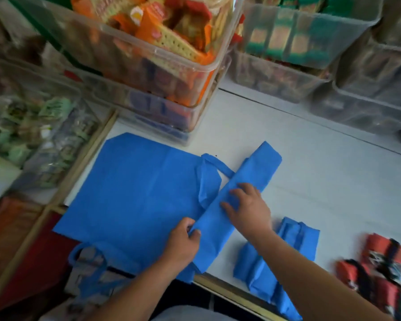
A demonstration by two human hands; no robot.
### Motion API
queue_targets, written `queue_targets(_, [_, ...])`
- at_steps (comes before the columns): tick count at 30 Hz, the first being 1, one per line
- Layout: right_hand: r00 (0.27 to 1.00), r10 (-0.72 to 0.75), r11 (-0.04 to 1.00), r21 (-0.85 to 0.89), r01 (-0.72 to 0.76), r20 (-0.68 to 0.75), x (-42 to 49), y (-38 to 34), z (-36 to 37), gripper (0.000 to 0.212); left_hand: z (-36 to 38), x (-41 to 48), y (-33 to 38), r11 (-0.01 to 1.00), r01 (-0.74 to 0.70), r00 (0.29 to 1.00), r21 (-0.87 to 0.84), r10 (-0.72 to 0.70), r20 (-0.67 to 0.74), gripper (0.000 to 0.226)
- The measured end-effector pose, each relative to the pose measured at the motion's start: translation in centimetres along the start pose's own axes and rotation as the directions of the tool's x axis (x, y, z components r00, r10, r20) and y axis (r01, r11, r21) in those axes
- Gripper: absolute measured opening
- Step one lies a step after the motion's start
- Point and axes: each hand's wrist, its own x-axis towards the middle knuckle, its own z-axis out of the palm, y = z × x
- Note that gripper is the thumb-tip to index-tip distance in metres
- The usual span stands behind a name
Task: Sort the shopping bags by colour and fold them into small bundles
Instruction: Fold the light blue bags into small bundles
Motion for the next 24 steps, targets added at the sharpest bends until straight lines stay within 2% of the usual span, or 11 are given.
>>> queue_targets(2, [0.998,0.015,0.998,0.058,-0.018,0.055,-1.7,0.0,1.6,0.031,-0.6,-0.6,0.1,0.997,-0.004,1.000,-0.072,0.003,-0.008,0.031])
queue_targets(5, [0.986,0.031,0.969,0.236,-0.069,0.162,-2.8,0.4,2.4,0.032,-2.9,-2.7,3.1,0.990,-0.033,0.999,-0.135,0.035,0.014,0.022])
queue_targets(7, [0.954,0.054,0.898,0.403,-0.174,0.293,-3.0,0.3,1.4,0.028,-4.3,-3.3,4.5,0.984,-0.064,0.989,-0.163,0.084,0.121,0.017])
queue_targets(9, [0.910,0.065,0.826,0.489,-0.279,0.410,-3.1,0.6,0.3,0.026,-6.0,-3.7,6.1,0.982,-0.050,0.958,-0.180,0.099,0.271,0.020])
queue_targets(11, [0.873,0.072,0.798,0.497,-0.340,0.482,-3.2,1.2,-0.3,0.028,-7.3,-4.1,7.2,0.958,0.030,0.903,-0.284,0.096,0.418,0.039])
queue_targets(12, [0.857,0.070,0.791,0.495,-0.359,0.510,-3.2,1.4,-0.4,0.031,-7.5,-4.0,7.4,0.958,0.017,0.881,-0.285,0.120,0.457,0.045])
queue_targets(14, [0.833,0.071,0.765,0.506,-0.399,0.549,-3.2,1.7,-0.5,0.033,-7.4,-3.6,7.7,0.972,-0.165,0.877,-0.168,0.222,0.426,0.051])
queue_targets(16, [0.826,0.091,0.711,0.545,-0.444,0.556,-3.4,1.6,-0.9,0.035,-6.8,-2.7,7.8,0.932,-0.352,0.867,-0.092,0.361,0.342,0.043])
queue_targets(18, [0.842,0.113,0.650,0.602,-0.464,0.527,-3.8,1.1,-1.3,0.046,-6.0,-1.5,8.2,0.881,-0.472,0.854,0.038,0.446,0.268,0.032])
queue_targets(21, [0.887,0.159,0.485,0.748,-0.452,0.433,-4.0,0.7,-2.4,0.072,-4.4,0.5,9.9,0.886,-0.463,0.863,0.002,0.451,0.227,0.014])
queue_targets(24, [0.906,0.189,0.418,0.804,-0.423,0.379,-3.4,0.9,-4.0,0.073,-2.8,2.0,11.9,0.916,-0.401,0.877,-0.023,0.391,0.281,0.025])
